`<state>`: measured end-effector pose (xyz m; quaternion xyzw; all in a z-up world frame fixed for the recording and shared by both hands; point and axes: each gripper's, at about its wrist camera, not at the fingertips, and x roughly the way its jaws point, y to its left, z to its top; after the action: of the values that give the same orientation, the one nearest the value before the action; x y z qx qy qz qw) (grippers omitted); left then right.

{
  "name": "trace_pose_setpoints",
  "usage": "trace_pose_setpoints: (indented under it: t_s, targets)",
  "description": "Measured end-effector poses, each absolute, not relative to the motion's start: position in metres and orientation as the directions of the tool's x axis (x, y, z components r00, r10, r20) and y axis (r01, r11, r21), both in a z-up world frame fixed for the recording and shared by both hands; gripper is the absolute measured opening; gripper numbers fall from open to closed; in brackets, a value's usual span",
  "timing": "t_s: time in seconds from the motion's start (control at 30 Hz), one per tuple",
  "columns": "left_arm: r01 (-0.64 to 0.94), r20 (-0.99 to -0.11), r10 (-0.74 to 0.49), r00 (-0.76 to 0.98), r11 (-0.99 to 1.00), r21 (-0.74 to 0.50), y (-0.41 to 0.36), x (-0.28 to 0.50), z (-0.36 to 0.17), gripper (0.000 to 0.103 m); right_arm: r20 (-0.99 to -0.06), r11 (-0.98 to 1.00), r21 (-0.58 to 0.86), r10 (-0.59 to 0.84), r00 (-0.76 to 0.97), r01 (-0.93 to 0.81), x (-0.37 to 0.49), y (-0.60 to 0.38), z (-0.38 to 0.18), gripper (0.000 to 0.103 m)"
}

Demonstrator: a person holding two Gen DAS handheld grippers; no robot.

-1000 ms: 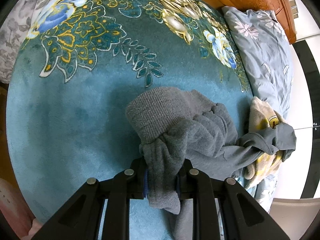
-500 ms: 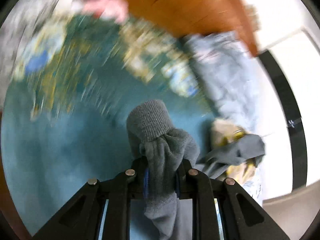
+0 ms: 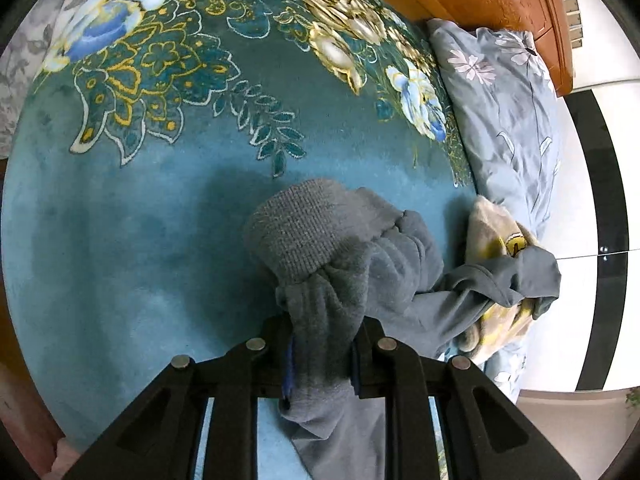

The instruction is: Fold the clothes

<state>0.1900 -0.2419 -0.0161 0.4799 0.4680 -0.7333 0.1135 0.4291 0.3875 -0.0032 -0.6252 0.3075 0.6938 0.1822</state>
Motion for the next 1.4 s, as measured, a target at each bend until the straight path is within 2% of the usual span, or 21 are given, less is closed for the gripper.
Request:
trace_pose_setpoints:
  t_s: [0.03,0.13,0.23,0.43,0.6,0.83,0.9,0.93,1.0,1.17,1.27,1.4]
  targets:
    - [0.617,-0.81,0.282,-0.514,-0.534,-0.578,-0.243,0.188,-0.016,0.02,-0.979,-0.761,0.2,-0.13,-0.157,-0.617,0.424,0.384,0.007,0.034]
    - [0.631,-0.812,0.281,-0.512,-0.519,-0.577,-0.245,0.184,-0.018,0.02,-0.977,-0.835,0.157,-0.054,-0.205,-0.527,0.399,0.366,0.042,0.048]
    - [0.639,-0.822,0.266,-0.504,-0.526,-0.561,-0.243,0.183,-0.019,0.02,-0.945,-0.877,0.21,-0.069,-0.32,-0.433,0.351,0.339,0.061,0.052]
    - [0.614,-0.83,0.209,-0.518,-0.584,-0.53,-0.236,0.177,-0.016,0.02,-0.863,-0.875,0.423,-0.311,-0.399,-0.233,0.229,0.255,0.053,0.052]
    - [0.608,-0.827,0.199,-0.525,-0.593,-0.529,-0.234,0.173,-0.021,0.021,-0.791,-0.832,0.528,-0.41,-0.453,-0.169,0.123,0.199,0.044,0.052]
    - [0.631,-0.828,0.218,-0.516,-0.556,-0.54,-0.239,0.168,-0.037,0.022,-0.785,-0.792,0.539,-0.35,-0.512,-0.285,0.005,0.154,0.023,0.052]
    - [0.631,-0.831,0.218,-0.511,-0.561,-0.536,-0.237,0.166,-0.039,0.022,-0.781,-0.775,0.553,-0.355,-0.514,-0.305,-0.011,0.147,0.014,0.047]
    - [0.631,-0.832,0.218,-0.51,-0.563,-0.534,-0.237,0.166,-0.039,0.023,-0.785,-0.774,0.551,-0.352,-0.51,-0.314,-0.015,0.142,0.013,0.026]
    - [0.631,-0.832,0.22,-0.509,-0.563,-0.535,-0.237,0.165,-0.041,0.023,-0.806,-0.791,0.52,-0.33,-0.491,-0.322,-0.019,0.134,0.011,0.007]
    - [0.638,-0.823,0.235,-0.516,-0.536,-0.553,-0.24,0.167,-0.043,0.023,-0.782,-0.841,0.489,-0.304,-0.545,-0.232,0.013,0.132,0.032,0.006]
    - [0.639,-0.817,0.248,-0.521,-0.521,-0.566,-0.241,0.168,-0.044,0.023,-0.76,-0.881,0.459,-0.323,-0.563,-0.113,0.077,0.136,0.051,0.006]
    - [0.64,-0.813,0.263,-0.519,-0.51,-0.574,-0.242,0.169,-0.045,0.024,-0.814,-0.896,0.445,-0.406,-0.416,0.002,0.17,0.122,0.023,0.006]
